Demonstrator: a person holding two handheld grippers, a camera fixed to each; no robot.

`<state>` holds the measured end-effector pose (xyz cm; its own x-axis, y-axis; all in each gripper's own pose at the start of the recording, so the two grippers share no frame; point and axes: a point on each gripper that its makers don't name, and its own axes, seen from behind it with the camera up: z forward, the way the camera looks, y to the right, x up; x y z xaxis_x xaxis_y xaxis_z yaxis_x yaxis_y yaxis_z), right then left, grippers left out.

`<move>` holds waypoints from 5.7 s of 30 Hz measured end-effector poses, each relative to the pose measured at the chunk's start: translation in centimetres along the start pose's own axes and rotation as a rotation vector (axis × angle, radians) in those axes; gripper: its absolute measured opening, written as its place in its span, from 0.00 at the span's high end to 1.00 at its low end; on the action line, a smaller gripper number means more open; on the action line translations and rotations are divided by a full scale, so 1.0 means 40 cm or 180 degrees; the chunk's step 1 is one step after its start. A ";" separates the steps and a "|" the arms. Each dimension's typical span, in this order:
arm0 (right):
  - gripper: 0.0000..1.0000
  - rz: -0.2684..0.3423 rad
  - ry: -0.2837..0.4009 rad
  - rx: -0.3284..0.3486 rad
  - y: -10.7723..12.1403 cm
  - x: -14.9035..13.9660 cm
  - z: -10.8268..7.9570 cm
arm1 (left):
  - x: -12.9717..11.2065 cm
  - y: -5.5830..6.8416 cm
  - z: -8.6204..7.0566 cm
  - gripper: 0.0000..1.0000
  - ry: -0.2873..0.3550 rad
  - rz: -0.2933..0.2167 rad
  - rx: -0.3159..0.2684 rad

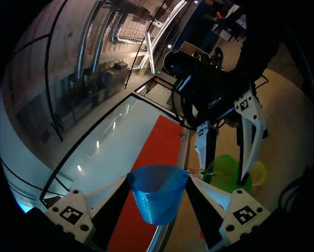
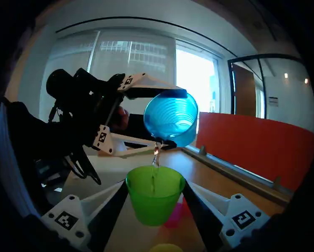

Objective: Pour water

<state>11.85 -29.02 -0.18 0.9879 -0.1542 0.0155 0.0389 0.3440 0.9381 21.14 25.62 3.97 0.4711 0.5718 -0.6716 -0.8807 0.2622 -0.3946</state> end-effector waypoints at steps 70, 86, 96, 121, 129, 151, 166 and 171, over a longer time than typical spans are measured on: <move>0.08 -0.0063 0.0011 -0.0049 0.006 -0.003 -0.016 | 0.029 -0.010 0.015 0.12 -0.0055 0.0639 0.0017; 0.08 -0.0081 0.0009 -0.0057 0.003 0.004 -0.012 | 0.040 -0.018 0.006 0.12 -0.0061 0.0791 0.0033; 0.08 -0.0090 0.0008 -0.0066 0.005 0.007 -0.013 | 0.039 -0.021 0.006 0.12 -0.0071 0.0868 0.0033; 0.08 -0.0124 0.0024 -0.0091 0.010 0.012 -0.017 | 0.038 -0.020 0.017 0.12 -0.0096 0.1098 0.0007; 0.08 -0.0123 0.0032 -0.0108 0.011 0.011 -0.020 | 0.041 -0.026 0.018 0.12 -0.0110 0.1180 0.0013; 0.08 -0.0116 0.0049 -0.0118 0.012 0.014 -0.022 | 0.053 -0.029 0.016 0.12 -0.0119 0.1410 0.0023; 0.08 -0.0111 0.0061 -0.0118 0.012 0.015 -0.023 | 0.062 -0.027 0.019 0.12 -0.0132 0.1546 0.0014; 0.08 -0.0110 0.0065 -0.0120 0.014 0.014 -0.023 | 0.061 -0.028 0.018 0.12 -0.0142 0.1573 0.0016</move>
<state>12.57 -28.05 0.03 0.9888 -0.1476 -0.0240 0.0782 0.3735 0.9243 23.23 27.31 3.22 -0.0054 0.6613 -0.7501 -0.9985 -0.0450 -0.0325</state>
